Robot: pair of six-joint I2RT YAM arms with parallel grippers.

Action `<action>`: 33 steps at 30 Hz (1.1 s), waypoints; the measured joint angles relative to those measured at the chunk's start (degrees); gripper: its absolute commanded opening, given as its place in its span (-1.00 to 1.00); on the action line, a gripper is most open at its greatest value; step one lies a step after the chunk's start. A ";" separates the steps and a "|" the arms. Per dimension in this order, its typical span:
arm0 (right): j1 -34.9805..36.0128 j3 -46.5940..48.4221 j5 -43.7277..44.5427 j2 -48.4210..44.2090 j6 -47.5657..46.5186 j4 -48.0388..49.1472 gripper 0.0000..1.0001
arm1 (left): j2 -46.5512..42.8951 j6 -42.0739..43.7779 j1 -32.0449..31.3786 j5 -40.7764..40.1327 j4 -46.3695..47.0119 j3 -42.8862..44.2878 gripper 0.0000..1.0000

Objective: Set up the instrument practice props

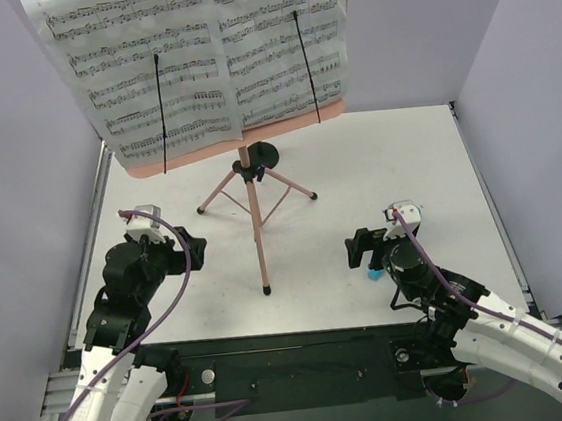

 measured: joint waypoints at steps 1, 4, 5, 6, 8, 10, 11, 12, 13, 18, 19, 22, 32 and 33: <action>0.00 -0.07 0.20 0.13 0.00 -0.02 0.79 | -0.04 0.00 0.00 0.00 0.57 0.00 0.81; 0.00 -0.09 0.63 0.61 -0.02 0.02 0.79 | -0.02 -0.04 0.00 0.00 2.08 0.00 0.82; 0.02 -0.09 0.76 0.81 -0.04 0.02 0.79 | 0.02 -0.07 0.00 0.00 2.40 -0.02 0.82; 0.00 -0.09 0.92 0.90 -0.07 0.04 0.79 | 0.07 -0.09 0.00 0.00 2.78 -0.07 0.82; 0.00 -0.09 0.96 1.09 -0.07 0.13 0.79 | 0.31 -0.15 0.00 0.00 3.48 -0.15 0.82; 0.00 -0.11 0.98 1.46 -0.15 0.20 0.79 | 0.81 -0.24 0.00 0.00 4.07 -0.20 0.82; 0.00 -0.09 0.96 1.57 -0.22 0.24 0.79 | 1.03 -0.28 0.00 0.00 4.20 -0.20 0.82; 0.00 -0.09 0.98 1.60 -0.26 0.31 0.79 | 1.18 -0.28 0.00 0.00 4.28 -0.20 0.82; 0.00 -0.09 0.96 1.60 -0.26 0.37 0.79 | 1.20 -0.31 0.00 0.00 4.31 -0.22 0.82; 0.00 -0.11 0.96 1.60 -0.48 0.42 0.79 | 1.09 -0.48 0.00 0.00 4.52 -0.33 0.82; 0.00 -0.11 0.96 1.60 -0.50 0.39 0.79 | 1.07 -0.48 0.00 0.00 4.66 -0.33 0.82; 0.00 -0.09 0.96 1.60 -0.55 0.39 0.79 | 1.07 -0.50 0.00 0.00 4.87 -0.33 0.82; 0.00 -0.11 0.96 1.86 -0.66 0.39 0.79 | 1.16 -0.57 0.00 -0.02 5.25 -0.33 0.82; 0.00 -0.11 0.96 1.99 -0.66 0.39 0.79 | 1.16 -0.57 0.00 -0.02 5.31 -0.33 0.82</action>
